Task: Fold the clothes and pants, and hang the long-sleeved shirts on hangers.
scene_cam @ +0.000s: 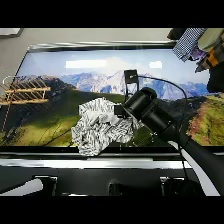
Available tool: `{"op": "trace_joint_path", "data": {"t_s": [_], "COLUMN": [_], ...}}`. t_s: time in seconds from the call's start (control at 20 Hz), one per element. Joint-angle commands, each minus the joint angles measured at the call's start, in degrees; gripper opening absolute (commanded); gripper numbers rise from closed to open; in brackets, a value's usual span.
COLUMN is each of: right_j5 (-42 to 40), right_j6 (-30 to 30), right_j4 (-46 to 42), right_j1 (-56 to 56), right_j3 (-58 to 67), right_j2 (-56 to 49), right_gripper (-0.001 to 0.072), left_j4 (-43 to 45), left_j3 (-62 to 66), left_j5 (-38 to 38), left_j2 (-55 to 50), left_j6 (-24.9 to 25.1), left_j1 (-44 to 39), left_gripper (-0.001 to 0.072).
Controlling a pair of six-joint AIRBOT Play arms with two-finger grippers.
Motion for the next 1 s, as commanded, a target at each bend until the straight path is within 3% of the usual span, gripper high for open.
{"op": "trace_joint_path", "data": {"t_s": [0.0, 0.2, 0.55, 0.65, 0.7, 0.8, 0.95], "right_j5": [0.2, 1.4, 1.4, 1.8, 1.0, -2.6, -2.6], "right_j6": [-1.3, 1.4, 11.3, 14.6, 14.4, 8.2, 1.4], "right_j4": [-5.9, -11.6, -11.7, -7.8, -4.7, 2.5, 8.9], "right_j1": [0.0, 0.0, -0.2, -3.5, -6.1, -10.1, -13.4], "right_j3": [0.0, 0.0, 0.0, 0.0, 0.0, 0.0, 0.0], "right_j2": [0.0, -0.9, -4.6, -4.8, -4.7, -4.7, -4.7], "right_gripper": [0.0042, 0.0041, 0.0041, 0.0041, 0.0041, 0.0042, 0.0041], "left_j4": [0.1, 0.9, 0.8, 0.0, -0.3, -1.4, -7.5], "left_j3": [-3.7, -20.5, -43.6, -46.9, -47.9, -48.7, -48.8], "left_j5": [-10.7, -13.0, -14.4, -15.8, -16.9, -18.8, -22.0], "left_j2": [3.9, 13.2, 34.1, 39.1, 41.2, 44.0, 45.6], "left_j6": [9.6, 9.6, 9.7, 9.2, 9.3, 9.4, 14.0], "left_j1": [-7.3, -13.9, -25.4, -26.5, -26.6, -26.6, -26.6], "left_gripper": [0.0037, 0.0037, 0.0038, 0.0038, 0.0038, 0.0039, 0.004]}}
